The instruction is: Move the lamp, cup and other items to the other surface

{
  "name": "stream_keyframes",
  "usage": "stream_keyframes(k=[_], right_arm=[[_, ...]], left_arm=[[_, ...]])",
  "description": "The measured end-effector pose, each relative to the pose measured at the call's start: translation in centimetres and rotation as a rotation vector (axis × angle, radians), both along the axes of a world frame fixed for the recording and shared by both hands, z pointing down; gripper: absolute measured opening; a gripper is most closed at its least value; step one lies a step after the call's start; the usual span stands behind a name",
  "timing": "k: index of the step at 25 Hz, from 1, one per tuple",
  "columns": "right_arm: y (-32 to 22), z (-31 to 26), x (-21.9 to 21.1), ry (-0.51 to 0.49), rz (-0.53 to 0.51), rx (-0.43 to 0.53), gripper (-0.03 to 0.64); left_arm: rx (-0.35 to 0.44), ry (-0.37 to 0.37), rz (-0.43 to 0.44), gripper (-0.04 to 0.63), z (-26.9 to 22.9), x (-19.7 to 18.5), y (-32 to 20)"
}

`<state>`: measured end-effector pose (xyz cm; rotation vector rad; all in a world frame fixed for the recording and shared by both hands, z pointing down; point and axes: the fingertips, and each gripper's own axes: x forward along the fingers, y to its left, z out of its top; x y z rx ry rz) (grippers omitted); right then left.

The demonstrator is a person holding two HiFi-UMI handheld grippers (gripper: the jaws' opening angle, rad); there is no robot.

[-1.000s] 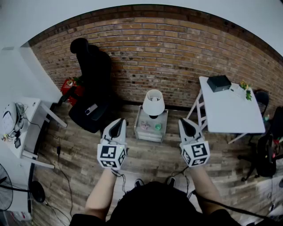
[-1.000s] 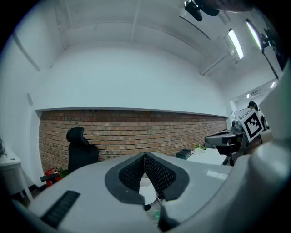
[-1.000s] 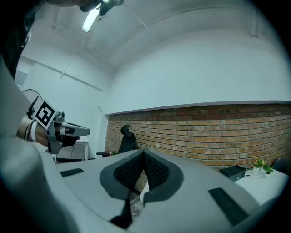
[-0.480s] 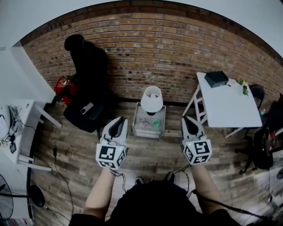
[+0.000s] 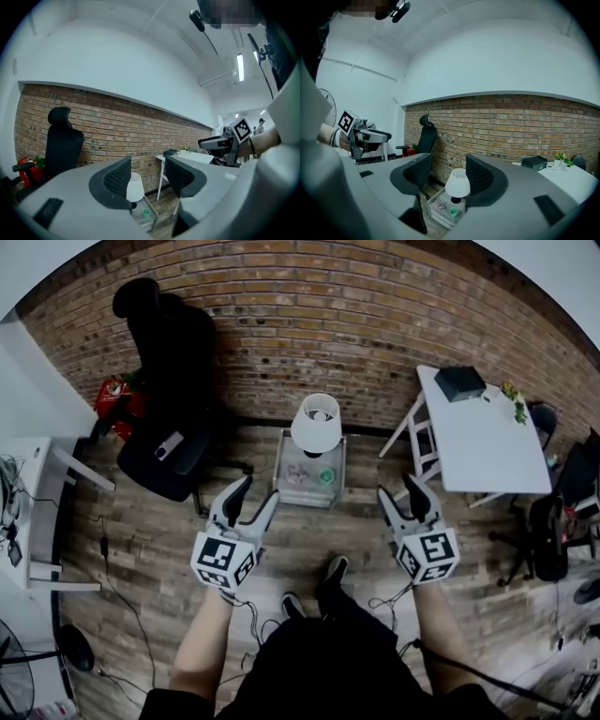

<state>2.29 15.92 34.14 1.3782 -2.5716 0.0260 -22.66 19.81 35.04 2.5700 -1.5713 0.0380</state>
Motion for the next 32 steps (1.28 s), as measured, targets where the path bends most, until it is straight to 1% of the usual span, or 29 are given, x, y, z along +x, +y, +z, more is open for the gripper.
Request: stream_keyframes(k=[3, 8, 12, 15, 20, 22, 23, 26, 28, 32], right_arm=[[-2.5, 1.5, 0.4, -0.016, -0.015, -0.018, 0.241], [-8.2, 3.4, 0.8, 0.004, -0.072, -0.036, 0.250], [-13.6, 4.6, 1.8, -0.007, -0.106, -0.054, 0.253], [-17.2, 5.2, 2.7, -0.019, -0.130, -0.064, 0.252], [-22.1, 6.0, 4.3, -0.025, -0.150, -0.079, 0.252], [-23.9, 6.2, 5.1, -0.011, -0.151, -0.078, 0.258], [-24.7, 6.4, 5.4, 0.000, -0.153, -0.075, 0.266], [-26.9, 7.2, 6.0, 0.038, -0.164, -0.081, 0.273], [-27.7, 8.1, 5.7, 0.065, -0.181, -0.105, 0.264], [-29.3, 10.2, 4.6, 0.102, -0.233, -0.137, 0.257]], left_arm=[[-0.022, -0.007, 0.004, 0.224, 1.0, 0.4, -1.8], [-0.064, -0.082, 0.033, 0.225, 2.2, 0.8, -5.8], [-0.105, -0.142, 0.036, 0.234, 3.4, 1.0, -10.2], [-0.138, -0.223, 0.052, 0.238, 4.8, 2.2, -13.4], [-0.204, -0.270, 0.068, 0.241, 6.0, 4.6, -17.3], [-0.203, -0.298, 0.078, 0.241, 6.5, 5.5, -18.7], [-0.198, -0.304, 0.085, 0.242, 6.8, 5.9, -19.3], [-0.219, -0.311, 0.109, 0.245, 7.8, 6.6, -21.0], [-0.222, -0.317, 0.125, 0.249, 8.6, 6.3, -22.0], [-0.261, -0.323, 0.169, 0.249, 11.4, 5.1, -24.2]])
